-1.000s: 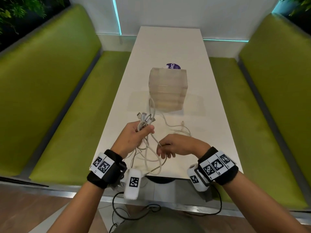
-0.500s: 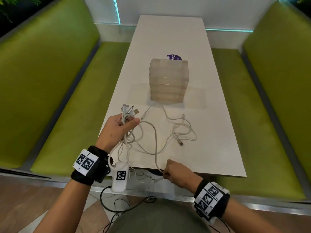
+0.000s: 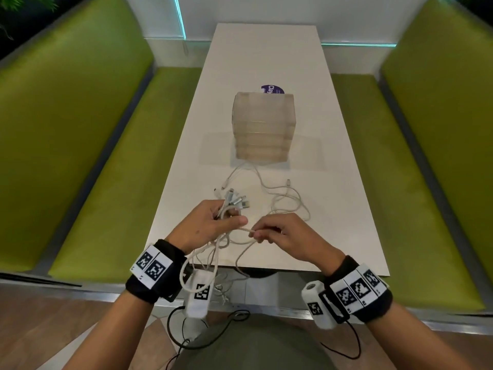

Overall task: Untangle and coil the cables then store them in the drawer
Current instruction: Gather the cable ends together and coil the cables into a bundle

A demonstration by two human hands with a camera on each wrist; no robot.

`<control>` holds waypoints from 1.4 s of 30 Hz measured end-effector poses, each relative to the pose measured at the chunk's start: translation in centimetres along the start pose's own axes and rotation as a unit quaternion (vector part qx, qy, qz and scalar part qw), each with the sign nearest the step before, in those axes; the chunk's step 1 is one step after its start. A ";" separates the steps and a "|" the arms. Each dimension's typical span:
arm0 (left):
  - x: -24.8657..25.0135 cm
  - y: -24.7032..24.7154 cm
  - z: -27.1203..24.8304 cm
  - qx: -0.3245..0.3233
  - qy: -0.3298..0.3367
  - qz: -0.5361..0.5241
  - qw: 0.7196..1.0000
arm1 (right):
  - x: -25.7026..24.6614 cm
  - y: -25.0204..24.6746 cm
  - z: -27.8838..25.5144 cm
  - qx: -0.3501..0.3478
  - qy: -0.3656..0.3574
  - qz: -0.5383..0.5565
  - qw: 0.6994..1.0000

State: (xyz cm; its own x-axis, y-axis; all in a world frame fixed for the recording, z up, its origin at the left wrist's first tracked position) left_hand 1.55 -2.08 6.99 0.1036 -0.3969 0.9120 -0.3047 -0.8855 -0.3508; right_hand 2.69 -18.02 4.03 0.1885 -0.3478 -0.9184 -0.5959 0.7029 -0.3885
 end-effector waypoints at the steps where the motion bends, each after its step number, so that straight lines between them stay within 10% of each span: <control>1: 0.0 -0.5 0.0 0.028 -0.001 -0.014 1.000 | 0.9 0.3 -0.1 -0.031 0.030 -0.014 0.999; 9: -1.0 -4.5 0.1 0.159 0.009 -0.134 0.978 | 9.6 3.3 -3.7 -0.251 0.236 -0.197 0.918; 13: -0.7 -3.2 0.2 0.132 0.006 -0.125 0.983 | 8.5 1.7 -2.1 -0.131 0.208 -0.210 0.946; 17: -0.1 -0.7 0.6 0.078 0.010 -0.094 0.992 | 1.4 -0.1 -0.3 0.062 0.056 0.036 0.996; 23: 0.3 0.0 0.5 0.048 0.024 -0.077 0.996 | -1.9 -0.1 0.5 0.089 0.019 0.142 0.986; 32: -0.8 -4.0 1.1 0.136 0.030 -0.265 0.954 | 8.4 4.9 -2.4 -0.211 0.130 -0.141 0.959; 37: -1.1 -2.5 1.6 0.102 0.017 -0.285 0.953 | 9.9 1.9 -0.4 -0.011 0.190 -0.076 0.979; 42: -1.3 -2.5 2.0 0.093 0.001 -0.308 0.947 | 11.6 -2.2 1.3 0.154 0.277 -0.162 0.935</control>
State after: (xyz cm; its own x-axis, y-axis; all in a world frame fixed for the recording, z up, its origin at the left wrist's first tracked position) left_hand 4.09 0.11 6.28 0.2059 0.2098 0.9558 -0.0139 -0.9760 0.2173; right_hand 7.24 -22.77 -5.83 -0.1644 -0.7808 -0.6028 -0.3091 0.6211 -0.7202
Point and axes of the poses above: each hand's wrist, its own z-axis towards the middle knuckle, its own y-axis out of the palm, x = y × z, the point moved 6 cm from there along z, towards the middle knuckle, and after that the axes turned 5 degrees about z, right-handed, at the moved point
